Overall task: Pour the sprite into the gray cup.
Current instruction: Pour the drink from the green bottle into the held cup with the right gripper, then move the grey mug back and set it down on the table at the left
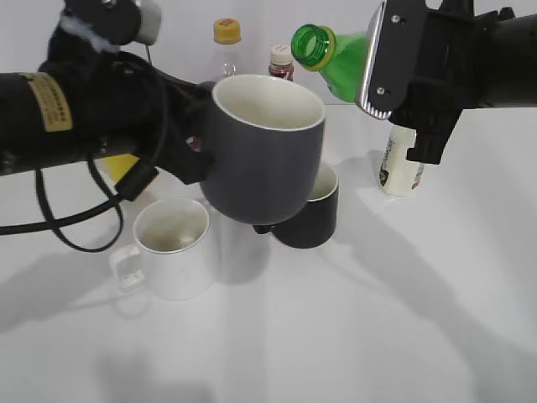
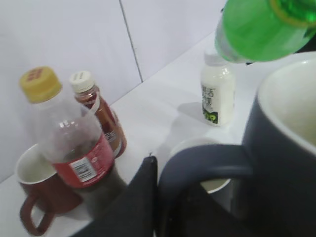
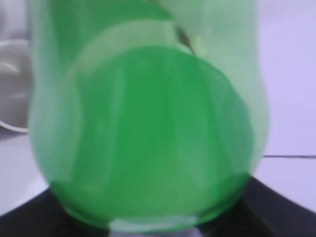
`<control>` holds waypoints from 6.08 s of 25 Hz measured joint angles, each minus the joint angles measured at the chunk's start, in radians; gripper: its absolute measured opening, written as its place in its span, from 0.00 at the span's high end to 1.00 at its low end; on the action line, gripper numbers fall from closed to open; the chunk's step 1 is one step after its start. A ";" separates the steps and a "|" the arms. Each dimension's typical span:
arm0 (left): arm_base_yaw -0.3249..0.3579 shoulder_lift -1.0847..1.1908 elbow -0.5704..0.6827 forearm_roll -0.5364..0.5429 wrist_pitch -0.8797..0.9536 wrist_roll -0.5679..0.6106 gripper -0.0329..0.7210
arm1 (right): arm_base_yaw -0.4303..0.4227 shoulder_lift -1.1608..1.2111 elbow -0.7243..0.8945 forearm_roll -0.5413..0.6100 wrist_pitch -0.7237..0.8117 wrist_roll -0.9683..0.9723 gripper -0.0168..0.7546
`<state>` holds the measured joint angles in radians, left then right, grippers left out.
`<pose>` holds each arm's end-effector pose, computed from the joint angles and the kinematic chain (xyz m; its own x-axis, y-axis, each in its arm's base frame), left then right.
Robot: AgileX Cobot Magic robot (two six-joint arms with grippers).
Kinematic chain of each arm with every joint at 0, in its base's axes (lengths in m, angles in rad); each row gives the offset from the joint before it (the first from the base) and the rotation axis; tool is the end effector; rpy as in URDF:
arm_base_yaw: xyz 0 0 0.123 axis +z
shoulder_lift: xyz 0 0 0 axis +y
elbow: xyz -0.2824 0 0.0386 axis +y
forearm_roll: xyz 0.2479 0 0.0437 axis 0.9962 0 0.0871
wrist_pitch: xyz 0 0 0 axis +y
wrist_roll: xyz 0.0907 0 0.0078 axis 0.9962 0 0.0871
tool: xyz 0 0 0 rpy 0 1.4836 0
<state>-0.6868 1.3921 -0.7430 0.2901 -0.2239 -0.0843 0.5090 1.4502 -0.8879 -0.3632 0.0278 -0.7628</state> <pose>0.2261 -0.1928 0.2617 -0.1236 0.3565 -0.9261 0.7176 0.6768 0.1647 0.2774 0.1537 0.2690 0.2525 -0.8927 -0.3732 -0.5851 0.1663 -0.7937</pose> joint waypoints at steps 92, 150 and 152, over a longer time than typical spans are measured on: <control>-0.023 0.053 -0.012 -0.015 -0.017 0.000 0.89 | 0.000 0.000 0.000 0.305 -0.105 -0.137 0.46; 0.685 0.655 0.386 -0.124 -0.984 0.084 0.64 | -0.077 0.010 0.560 0.664 -0.833 0.714 0.46; 0.685 0.638 0.403 -0.110 -0.982 0.084 0.61 | -0.077 0.011 0.560 0.664 -0.834 0.714 0.46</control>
<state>-0.0021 2.0300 -0.3399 0.1804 -1.2058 0.0000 0.4325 1.4614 -0.3279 0.3010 -0.8058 -0.0493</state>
